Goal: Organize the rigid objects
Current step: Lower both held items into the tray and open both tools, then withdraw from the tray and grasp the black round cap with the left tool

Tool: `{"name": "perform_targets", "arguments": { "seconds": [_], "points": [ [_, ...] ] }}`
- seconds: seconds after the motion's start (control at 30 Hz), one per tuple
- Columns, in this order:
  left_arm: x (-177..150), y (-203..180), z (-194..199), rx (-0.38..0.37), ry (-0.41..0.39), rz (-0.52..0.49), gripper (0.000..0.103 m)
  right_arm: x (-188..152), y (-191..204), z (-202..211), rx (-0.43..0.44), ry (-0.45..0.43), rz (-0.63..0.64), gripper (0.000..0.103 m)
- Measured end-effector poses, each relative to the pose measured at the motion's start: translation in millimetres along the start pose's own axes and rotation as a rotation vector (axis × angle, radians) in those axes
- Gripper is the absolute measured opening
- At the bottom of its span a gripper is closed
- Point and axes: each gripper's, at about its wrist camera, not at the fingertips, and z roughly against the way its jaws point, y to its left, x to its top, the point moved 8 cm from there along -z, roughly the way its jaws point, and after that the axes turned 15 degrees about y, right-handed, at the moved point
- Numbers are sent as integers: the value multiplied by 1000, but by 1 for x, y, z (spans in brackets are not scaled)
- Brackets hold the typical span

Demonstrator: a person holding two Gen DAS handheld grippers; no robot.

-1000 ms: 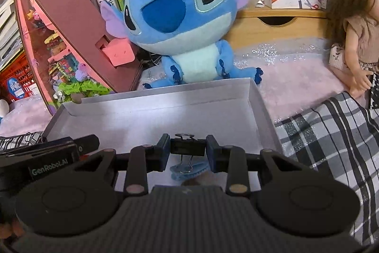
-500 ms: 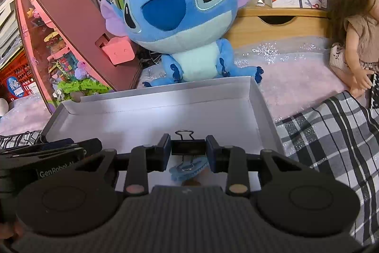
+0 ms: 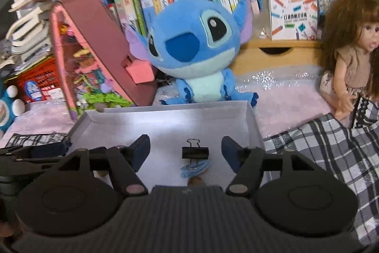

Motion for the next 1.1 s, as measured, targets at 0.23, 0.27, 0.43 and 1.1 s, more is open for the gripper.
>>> {"name": "perform_targets", "arguments": {
  "seconds": [0.23, 0.27, 0.43, 1.1],
  "points": [
    [-36, -4, 35, -16, -32, -44, 84, -27, 8, 37, 37, -28, 82, 87],
    [-42, -5, 40, -22, -37, -52, 84, -32, 9, 42, 41, -31, 90, 87],
    [-77, -13, 62, -38, -50, -120, 85, -62, 7, 65, 53, -55, 132, 89],
    [-202, -42, 113, -158, -13, -305, 85, -175, -28, 121, -3, -77, 213, 94]
  ]
}}
